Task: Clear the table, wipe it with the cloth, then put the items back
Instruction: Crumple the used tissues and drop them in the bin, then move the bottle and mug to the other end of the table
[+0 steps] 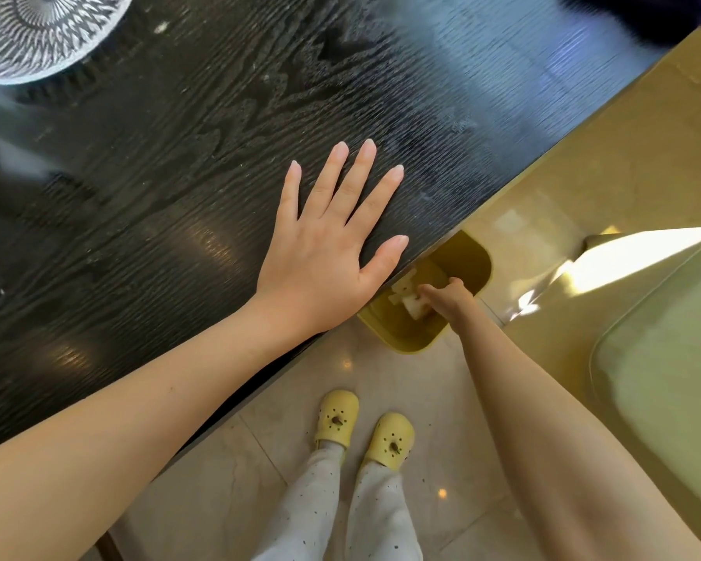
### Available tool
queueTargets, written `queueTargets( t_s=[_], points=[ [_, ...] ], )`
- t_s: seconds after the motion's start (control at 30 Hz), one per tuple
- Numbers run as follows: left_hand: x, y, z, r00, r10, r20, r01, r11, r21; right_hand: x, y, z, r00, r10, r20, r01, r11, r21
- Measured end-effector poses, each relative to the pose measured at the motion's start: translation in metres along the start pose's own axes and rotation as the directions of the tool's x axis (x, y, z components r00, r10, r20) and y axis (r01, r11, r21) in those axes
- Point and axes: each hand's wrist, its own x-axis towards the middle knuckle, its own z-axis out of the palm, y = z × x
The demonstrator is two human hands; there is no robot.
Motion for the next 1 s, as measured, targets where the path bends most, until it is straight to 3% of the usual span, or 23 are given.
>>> queueTargets(
  t_s=[0.13,0.27,0.47,0.77,1.0],
  points=[
    [0.0,-0.001,-0.001,1.0,-0.006,0.024,0.005,1.0,0.022,-0.025,-0.011,-0.02,0.995,-0.036,0.095,0.054,0.979,-0.199],
    [0.001,0.0,-0.002,0.998,-0.007,0.07,0.005,0.999,0.04,-0.064,-0.028,-0.046,0.985,-0.074,0.155,0.139,0.875,-0.465],
    [0.004,0.001,-0.016,0.97,-0.019,0.242,0.003,0.998,0.064,-0.141,-0.051,-0.085,0.964,-0.031,0.264,0.201,0.735,-0.648],
    [0.018,-0.009,-0.09,0.776,-0.038,0.63,0.034,0.999,0.018,-0.275,-0.1,-0.143,0.931,-0.104,0.351,0.344,0.576,-0.741],
    [0.001,-0.03,-0.183,0.681,-0.114,0.724,0.167,0.986,-0.002,-0.375,-0.149,-0.168,0.902,-0.23,0.365,0.431,0.465,-0.773]
  ],
)
